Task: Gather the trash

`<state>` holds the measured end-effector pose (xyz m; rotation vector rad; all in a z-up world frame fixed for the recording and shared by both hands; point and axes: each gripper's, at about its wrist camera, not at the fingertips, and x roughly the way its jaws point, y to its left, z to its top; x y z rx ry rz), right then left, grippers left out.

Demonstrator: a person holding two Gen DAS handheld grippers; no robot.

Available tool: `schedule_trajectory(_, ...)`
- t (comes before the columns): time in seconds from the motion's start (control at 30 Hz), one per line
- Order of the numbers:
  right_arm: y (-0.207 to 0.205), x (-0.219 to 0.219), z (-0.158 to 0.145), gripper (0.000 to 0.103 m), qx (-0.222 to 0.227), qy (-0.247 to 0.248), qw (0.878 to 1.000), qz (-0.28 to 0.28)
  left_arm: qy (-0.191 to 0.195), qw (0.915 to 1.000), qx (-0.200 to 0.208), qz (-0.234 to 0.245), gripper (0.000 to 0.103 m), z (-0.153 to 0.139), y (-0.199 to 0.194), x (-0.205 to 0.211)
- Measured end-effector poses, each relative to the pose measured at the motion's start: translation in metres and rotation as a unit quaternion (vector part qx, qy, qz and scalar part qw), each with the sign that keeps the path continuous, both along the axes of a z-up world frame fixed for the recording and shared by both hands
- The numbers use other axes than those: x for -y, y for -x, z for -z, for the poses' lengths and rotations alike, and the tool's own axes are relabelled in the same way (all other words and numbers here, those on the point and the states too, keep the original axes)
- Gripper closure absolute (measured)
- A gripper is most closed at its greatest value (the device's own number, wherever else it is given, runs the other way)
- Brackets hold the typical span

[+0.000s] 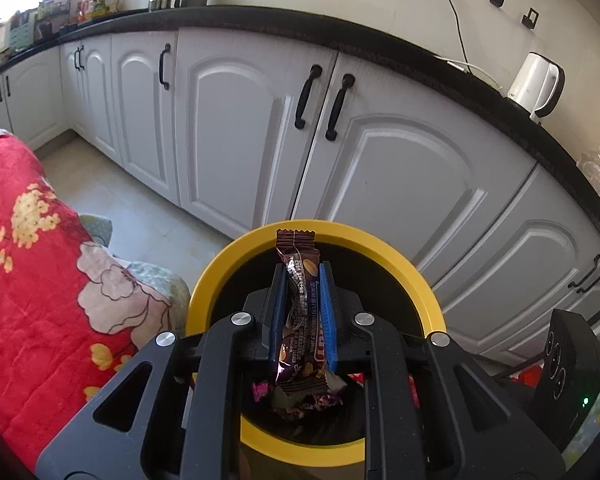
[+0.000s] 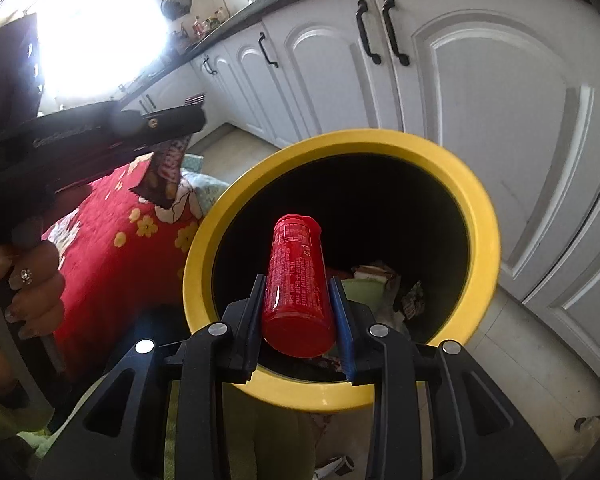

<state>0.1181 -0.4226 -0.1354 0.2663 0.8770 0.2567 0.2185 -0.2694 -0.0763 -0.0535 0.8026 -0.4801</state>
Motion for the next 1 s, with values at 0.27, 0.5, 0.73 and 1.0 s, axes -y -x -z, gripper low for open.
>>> schedule_trajectory(0.27,-0.001,-0.006,0.003,0.072,-0.01,0.003,1.0,-0.009,0.014,0.9998,-0.017,0.002,0.092,0.003,-0.005,-0.003)
schedule_trajectory(0.5,0.004,0.0,-0.006,0.056,0.001,0.011,1.0,0.008,0.029,0.9993,-0.024,-0.002,0.058,0.002,-0.005,-0.008)
schedule_trajectory(0.73,0.022,0.012,-0.022,0.036,0.02,0.025,0.999,0.034,0.027,0.9991,-0.026,-0.02,0.028,-0.005,0.004,-0.024)
schedule_trajectory(1.0,0.053,0.009,-0.052,0.012,0.063,0.047,0.995,0.056,0.026,0.9991,-0.001,-0.033,0.011,-0.027,0.034,-0.054)
